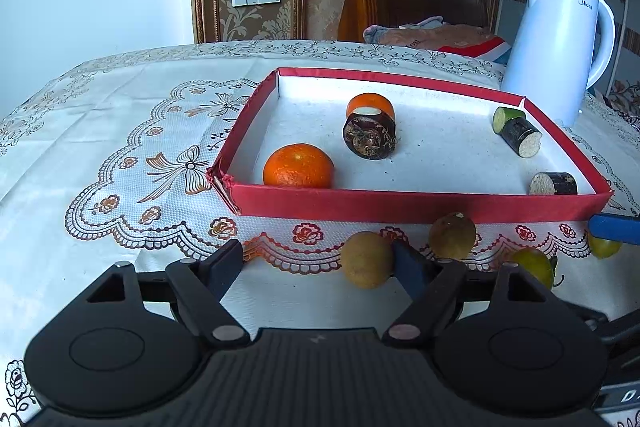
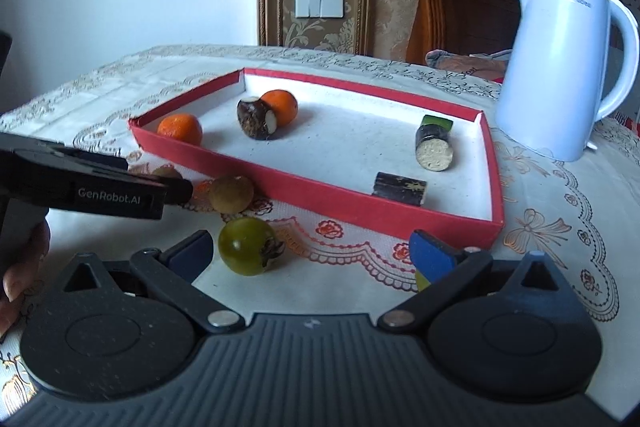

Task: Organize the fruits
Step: 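Grasp the green tomato with the right gripper while the left grasps a brown round fruit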

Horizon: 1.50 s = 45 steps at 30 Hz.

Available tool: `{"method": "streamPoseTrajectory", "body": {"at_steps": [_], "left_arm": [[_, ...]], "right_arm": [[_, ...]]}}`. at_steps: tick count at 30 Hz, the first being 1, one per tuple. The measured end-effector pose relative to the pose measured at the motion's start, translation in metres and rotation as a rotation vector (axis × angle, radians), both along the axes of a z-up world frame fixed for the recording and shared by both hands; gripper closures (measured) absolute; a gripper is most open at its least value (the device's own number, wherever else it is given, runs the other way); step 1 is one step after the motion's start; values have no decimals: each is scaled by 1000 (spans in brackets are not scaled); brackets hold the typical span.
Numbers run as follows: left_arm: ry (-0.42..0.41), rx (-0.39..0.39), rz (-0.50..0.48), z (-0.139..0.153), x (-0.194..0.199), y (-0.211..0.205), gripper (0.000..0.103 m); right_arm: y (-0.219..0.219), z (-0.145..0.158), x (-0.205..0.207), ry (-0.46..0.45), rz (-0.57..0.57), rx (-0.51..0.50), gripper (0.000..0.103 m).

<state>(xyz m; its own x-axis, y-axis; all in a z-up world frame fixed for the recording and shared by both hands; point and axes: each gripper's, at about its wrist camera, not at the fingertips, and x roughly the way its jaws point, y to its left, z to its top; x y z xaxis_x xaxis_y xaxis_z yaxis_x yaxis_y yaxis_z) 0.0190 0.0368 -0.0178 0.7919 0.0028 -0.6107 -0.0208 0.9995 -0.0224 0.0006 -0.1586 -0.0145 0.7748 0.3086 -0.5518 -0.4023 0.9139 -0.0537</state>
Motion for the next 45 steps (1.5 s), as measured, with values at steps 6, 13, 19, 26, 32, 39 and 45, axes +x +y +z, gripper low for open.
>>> {"method": "streamPoseTrajectory", "body": {"at_steps": [6,13,19,26,32,39,45], "left_arm": [[0,0,1,0,0,0,22],[0,3,5,0,1,0,22],[1,14,3,-1,1,-1,21],[0,14,3,-1,1,-1,21],[0,12,3,0,1,-1,21],[-9,12,-21,1,-1,-3,31],[-16,34,-51,1,-2,-9,51]], "right_arm": [[3,-2,7,34,0,-1,8],[5,-2,7,37,8,0,15],[11,-3,10,58,29,-6,30],[12,-2,13,59,22,12,45],[5,-1,15,62,-9,37,62],[7,-1,13,54,-9,26,67],[7,-1,13,51,-15,26,71]]}}
